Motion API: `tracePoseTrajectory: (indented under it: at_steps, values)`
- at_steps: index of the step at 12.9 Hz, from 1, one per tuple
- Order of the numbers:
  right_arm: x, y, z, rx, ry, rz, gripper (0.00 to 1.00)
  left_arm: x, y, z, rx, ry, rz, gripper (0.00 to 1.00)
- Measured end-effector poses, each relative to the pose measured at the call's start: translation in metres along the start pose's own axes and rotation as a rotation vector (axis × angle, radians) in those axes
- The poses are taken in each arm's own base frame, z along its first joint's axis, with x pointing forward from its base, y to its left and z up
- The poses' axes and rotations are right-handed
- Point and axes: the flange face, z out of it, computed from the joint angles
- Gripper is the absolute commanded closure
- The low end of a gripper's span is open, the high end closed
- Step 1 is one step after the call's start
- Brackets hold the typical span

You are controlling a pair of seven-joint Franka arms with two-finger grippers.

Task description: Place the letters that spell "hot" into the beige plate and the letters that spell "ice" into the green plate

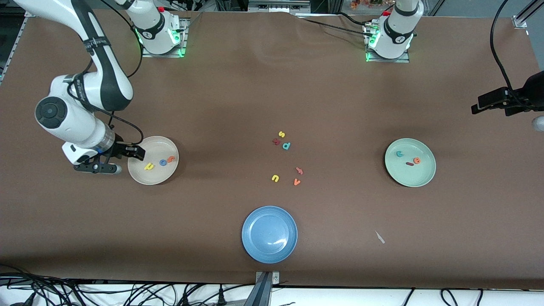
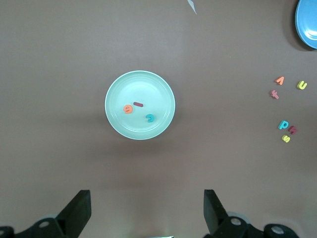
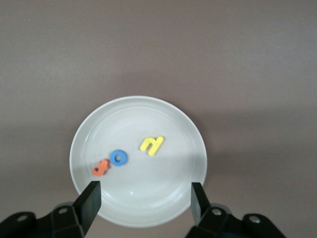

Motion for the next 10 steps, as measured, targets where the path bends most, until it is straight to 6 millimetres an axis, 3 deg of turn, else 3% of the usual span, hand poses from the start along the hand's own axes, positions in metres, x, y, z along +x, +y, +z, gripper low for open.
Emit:
tracePoseTrajectory:
  at_steps: [3,7,10]
  values:
    - [0.001,-0.002,-0.063,-0.016,-0.024,0.002,0.01,0.000,0.000,0.000,0.000,0.000,0.000,0.00]
    - [-0.016,-0.001,-0.139,-0.039,-0.037,-0.007,0.01,0.000,0.000,0.001,0.000,-0.001,0.000,0.00]
    - [-0.027,0.008,-0.190,-0.046,-0.028,-0.113,0.01,0.000,0.000,0.001,0.000,-0.001,0.000,0.00]
